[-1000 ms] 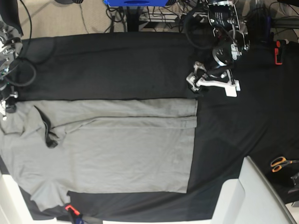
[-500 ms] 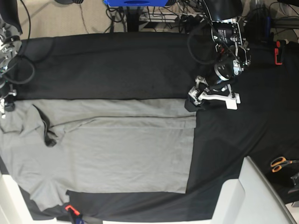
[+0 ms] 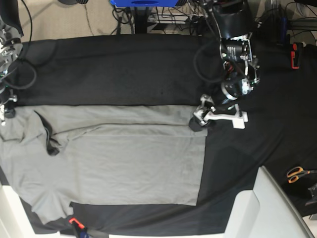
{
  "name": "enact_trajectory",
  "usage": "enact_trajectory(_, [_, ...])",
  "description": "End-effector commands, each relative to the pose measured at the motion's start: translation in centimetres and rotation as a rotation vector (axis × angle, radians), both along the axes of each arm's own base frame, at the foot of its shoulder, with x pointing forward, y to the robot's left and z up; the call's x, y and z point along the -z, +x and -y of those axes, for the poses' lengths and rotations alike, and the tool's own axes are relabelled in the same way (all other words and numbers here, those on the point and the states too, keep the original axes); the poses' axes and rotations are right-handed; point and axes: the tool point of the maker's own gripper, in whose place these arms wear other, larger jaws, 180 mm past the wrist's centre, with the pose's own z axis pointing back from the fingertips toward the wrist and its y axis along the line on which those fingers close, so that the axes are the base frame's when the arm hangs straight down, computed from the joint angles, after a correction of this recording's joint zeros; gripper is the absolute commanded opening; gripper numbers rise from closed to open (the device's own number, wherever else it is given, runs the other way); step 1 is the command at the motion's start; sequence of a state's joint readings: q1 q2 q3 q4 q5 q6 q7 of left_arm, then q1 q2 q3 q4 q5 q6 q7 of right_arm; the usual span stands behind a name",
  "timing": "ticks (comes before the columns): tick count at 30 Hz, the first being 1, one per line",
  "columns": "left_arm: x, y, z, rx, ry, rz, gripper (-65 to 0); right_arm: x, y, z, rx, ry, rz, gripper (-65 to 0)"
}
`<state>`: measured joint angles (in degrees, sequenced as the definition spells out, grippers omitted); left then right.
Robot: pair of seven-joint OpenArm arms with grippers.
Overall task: Fold the T-shirt properly
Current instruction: 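Grasp the folded edge with the left gripper and pull it back open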
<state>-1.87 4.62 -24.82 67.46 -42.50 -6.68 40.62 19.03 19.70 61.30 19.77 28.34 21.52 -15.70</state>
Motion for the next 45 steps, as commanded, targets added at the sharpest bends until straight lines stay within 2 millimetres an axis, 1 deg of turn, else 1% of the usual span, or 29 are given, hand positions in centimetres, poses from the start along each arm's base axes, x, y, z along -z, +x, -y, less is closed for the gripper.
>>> enact_trajectory(1, [-0.3,0.6,0.6,0.012,-0.015,0.006,-15.5,-0.7,-0.1,1.7,0.02,-0.03,-0.01,-65.0])
enact_trajectory(4, [-0.1,0.9,1.8,0.015,-0.046,-0.003,-15.5,-0.7,-0.1,1.7,0.022,-0.03,-0.01,-65.0])
enact_trajectory(8, [0.1,1.5,2.6,0.019,-0.067,-0.01,-15.6,-0.8,0.0,1.7,0.022,-0.03,-0.008,-65.0])
enact_trajectory(10, [0.3,1.5,2.6,0.019,-0.07,-0.014,-16.1,-0.8,0.0,1.7,0.022,-0.03,-0.008,-65.0])
enact_trajectory(11, [0.2,1.6,2.4,0.005,-0.063,-0.005,-18.3,-0.8,0.0,1.7,0.022,-0.03,-0.008,-65.0])
enact_trajectory(12, [0.2,1.7,2.2,-0.005,-0.057,0.001,-22.1,-0.8,0.0,1.7,0.022,-0.03,-0.007,-65.0])
enact_trajectory(14, [0.5,1.5,2.1,-0.016,-0.053,-0.001,-35.7,-0.8,0.0,1.7,0.022,-0.03,-0.007,-65.0])
enact_trajectory(15, [0.9,1.2,2.2,-0.017,-0.057,-0.012,-45.6,-0.8,0.0,1.7,0.022,-0.03,-0.007,-65.0])
enact_trajectory(16, [1.3,1.0,2.3,-0.017,-0.062,-0.024,-57.4,-0.9,0.1,1.7,0.022,-0.03,-0.005,-65.0])
enact_trajectory(17, [1.6,0.8,2.5,-0.015,-0.067,-0.035,-65.0,-0.8,0.1,1.7,0.019,-0.031,-0.006,-65.0])
enact_trajectory(19, [2.2,0.4,2.9,-0.006,-0.075,-0.054,-65.0,-0.9,0.1,1.7,0.019,-0.032,-0.006,-65.0])
enact_trajectory(21, [2.2,0.2,3.9,0.037,-0.065,-0.057,-65.0,-1.0,0.3,1.7,0.016,-0.037,-0.005,-65.0])
enact_trajectory(23, [1.7,0.4,4.0,0.063,-0.046,-0.04,-65.0,-1.8,0.3,2.7,0.021,-0.072,0.006,-65.0])
enact_trajectory(24, [1.6,0.0,4.2,0.073,-0.04,-0.035,-65.0,-2.4,0.4,3.4,0.023,-0.095,0.014,-65.0])
enact_trajectory(27, [0.3,-0.1,3.6,0.074,-0.012,0.005,-65.0,-3.5,-0.4,4.7,0.007,-0.138,0.004,-65.0])
enact_trajectory(31, [-0.8,-1.0,2.5,0.071,0.026,0.039,-65.0,-4.8,-1.4,5.8,-0.026,-0.171,-0.018,-65.0])
enact_trajectory(34, [-1.0,-2.5,1.7,0.071,0.053,0.04,-65.0,-5.4,-2.3,6.1,-0.063,-0.187,-0.043,-65.0])
enact_trajectory(37, [-0.5,-4.9,1.3,0.072,0.068,0.015,-65.0,-5.3,-3.5,5.9,-0.102,-0.177,-0.08,-65.0])
enact_trajectory(41, [-0.3,-7.9,0.8,0.072,0.093,-0.012,-65.0,-4.6,-5.0,4.7,-0.142,-0.167,-0.119,-65.0])
enact_trajectory(42, [-0.3,-8.7,0.5,0.07,0.104,-0.019,-65.0,-4.4,-5.7,4.4,-0.155,-0.17,-0.134,-65.0])
enact_trajectory(44, [-0.6,-9.7,0.2,0.071,0.118,-0.019,-65.0,-4.2,-6.5,3.6,-0.175,-0.173,-0.151,-65.0])
enact_trajectory(45, [-0.9,-10.0,-0.2,0.076,0.134,-0.014,-65.0,-4.2,-7.0,3.1,-0.185,-0.178,-0.161,-65.0])
